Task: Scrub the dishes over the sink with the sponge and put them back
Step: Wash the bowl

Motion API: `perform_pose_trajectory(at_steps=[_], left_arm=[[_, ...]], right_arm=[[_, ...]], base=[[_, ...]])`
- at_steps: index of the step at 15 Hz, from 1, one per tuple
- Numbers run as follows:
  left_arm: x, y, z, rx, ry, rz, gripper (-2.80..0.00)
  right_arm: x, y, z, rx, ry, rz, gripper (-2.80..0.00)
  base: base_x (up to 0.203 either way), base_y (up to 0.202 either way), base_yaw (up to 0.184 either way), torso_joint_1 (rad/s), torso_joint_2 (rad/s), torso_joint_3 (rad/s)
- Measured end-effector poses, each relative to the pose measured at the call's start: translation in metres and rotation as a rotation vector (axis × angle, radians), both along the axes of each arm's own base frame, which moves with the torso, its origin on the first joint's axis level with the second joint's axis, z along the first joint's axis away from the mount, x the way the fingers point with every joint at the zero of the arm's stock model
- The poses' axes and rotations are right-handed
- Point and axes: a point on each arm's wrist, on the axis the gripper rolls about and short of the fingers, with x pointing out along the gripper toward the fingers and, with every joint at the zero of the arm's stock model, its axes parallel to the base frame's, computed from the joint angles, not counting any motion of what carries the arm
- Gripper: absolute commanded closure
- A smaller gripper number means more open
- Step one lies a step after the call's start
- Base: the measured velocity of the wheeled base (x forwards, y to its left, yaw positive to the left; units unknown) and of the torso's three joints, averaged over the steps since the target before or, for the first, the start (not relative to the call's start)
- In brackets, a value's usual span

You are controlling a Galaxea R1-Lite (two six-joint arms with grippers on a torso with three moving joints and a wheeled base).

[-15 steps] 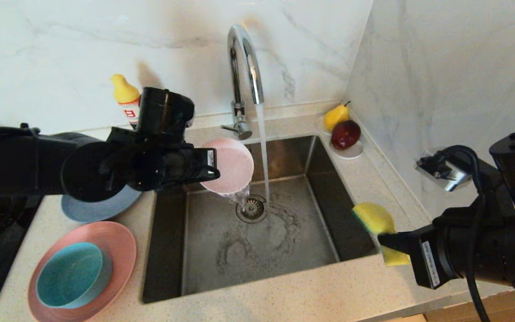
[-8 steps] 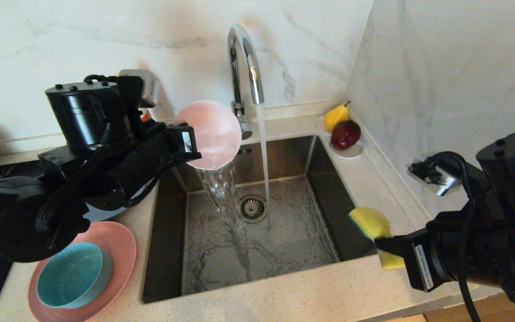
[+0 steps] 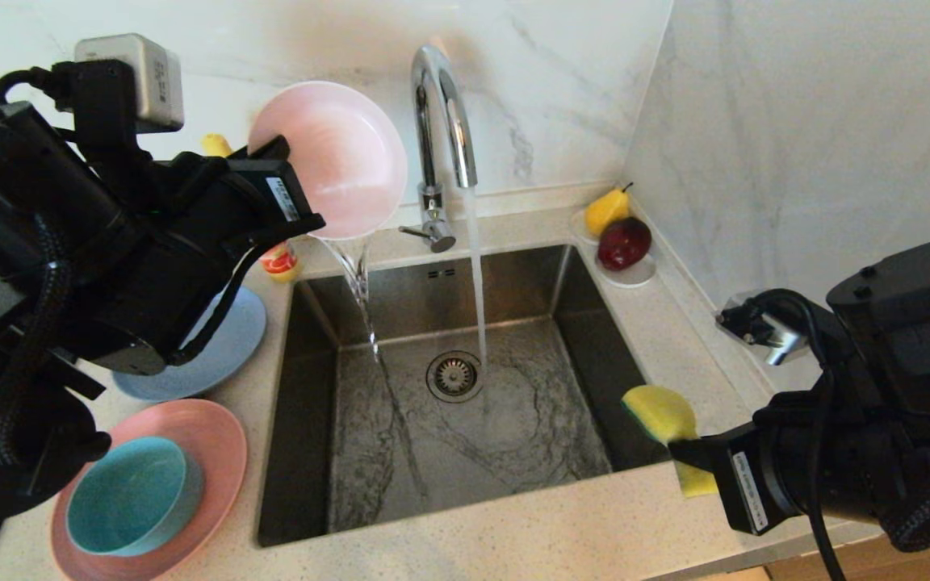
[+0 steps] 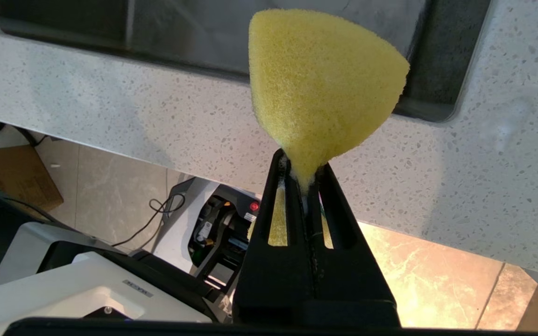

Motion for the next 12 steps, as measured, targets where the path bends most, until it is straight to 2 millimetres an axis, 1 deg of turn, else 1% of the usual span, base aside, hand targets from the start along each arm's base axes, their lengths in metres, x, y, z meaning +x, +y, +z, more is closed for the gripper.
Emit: perform_pose_trajectory(at_steps=[3, 5, 7, 12], left_arm=[[-0.009, 0.004, 0.008, -0.021, -0.054, -0.012, 0.0], [-0.015, 0.007, 0.006, -0.009, -0.082, -0.019, 0.0], [-0.025, 0.011, 0.007, -0.021, -0.153, -0.04, 0.0], [-0.035, 0.016, 0.009, -0.022, -0.164, -0.043, 0.0]], right_arm=[[0.001, 0.001, -0.002, -0.006, 0.007, 0.001, 0.0], [0.003, 0.003, -0.003, -0.008, 0.01, 0.002, 0.0], [0.004, 0.004, -0.004, -0.011, 0.012, 0.002, 0.0], [0.006, 0.006, -0.006, -0.017, 0.02, 0.003, 0.0]], base=[[0.0, 0.0, 0.0, 0.0, 0.0, 0.0], [0.0, 0.0, 0.0, 0.0, 0.0, 0.0], [0.0, 0.0, 0.0, 0.0, 0.0, 0.0], [0.0, 0.0, 0.0, 0.0, 0.0, 0.0]])
